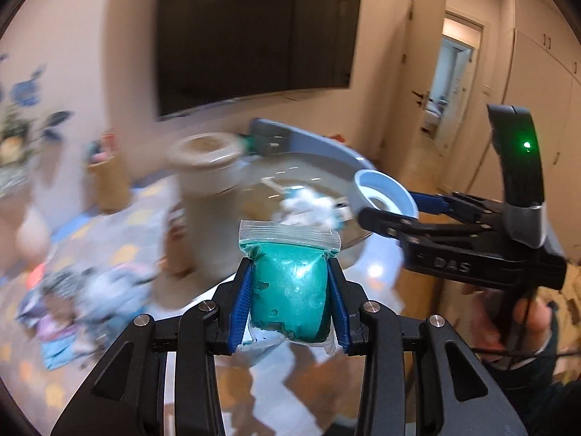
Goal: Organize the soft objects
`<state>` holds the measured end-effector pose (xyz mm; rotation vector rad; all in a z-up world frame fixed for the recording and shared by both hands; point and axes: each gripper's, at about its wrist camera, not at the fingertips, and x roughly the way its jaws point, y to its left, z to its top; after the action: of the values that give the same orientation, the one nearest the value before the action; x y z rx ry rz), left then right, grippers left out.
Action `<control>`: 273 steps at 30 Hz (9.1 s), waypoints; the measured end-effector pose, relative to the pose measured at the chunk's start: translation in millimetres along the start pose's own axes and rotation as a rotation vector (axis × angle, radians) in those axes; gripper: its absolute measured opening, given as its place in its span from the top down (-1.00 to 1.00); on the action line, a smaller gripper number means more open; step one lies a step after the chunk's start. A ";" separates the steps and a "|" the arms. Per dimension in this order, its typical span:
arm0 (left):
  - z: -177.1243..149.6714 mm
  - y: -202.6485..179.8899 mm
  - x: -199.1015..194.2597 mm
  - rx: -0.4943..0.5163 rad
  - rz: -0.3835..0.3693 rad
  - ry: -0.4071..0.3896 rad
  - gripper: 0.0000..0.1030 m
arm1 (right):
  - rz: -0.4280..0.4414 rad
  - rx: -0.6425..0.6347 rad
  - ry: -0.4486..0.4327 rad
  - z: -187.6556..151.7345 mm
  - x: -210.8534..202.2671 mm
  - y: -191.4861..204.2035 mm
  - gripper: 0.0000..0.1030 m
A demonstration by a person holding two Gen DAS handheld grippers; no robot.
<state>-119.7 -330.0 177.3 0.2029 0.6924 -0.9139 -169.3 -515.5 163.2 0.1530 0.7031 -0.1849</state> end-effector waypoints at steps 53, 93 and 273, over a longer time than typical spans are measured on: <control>-63.0 132.5 -191.8 -0.181 0.715 -0.181 -0.47 | 0.323 -0.102 0.046 13.2 -16.0 90.7 -0.38; -236.1 298.7 -93.0 -0.647 0.638 0.072 -0.53 | 0.395 -0.319 0.164 -79.0 137.8 269.0 -0.52; 91.8 -48.0 146.9 -0.056 0.196 -0.038 -0.10 | -0.053 0.448 -0.068 56.2 53.5 -165.6 0.62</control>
<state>-54.0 -496.6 161.3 0.1994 0.6502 -0.7082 -130.5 -694.1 157.8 0.5540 0.5895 -0.3954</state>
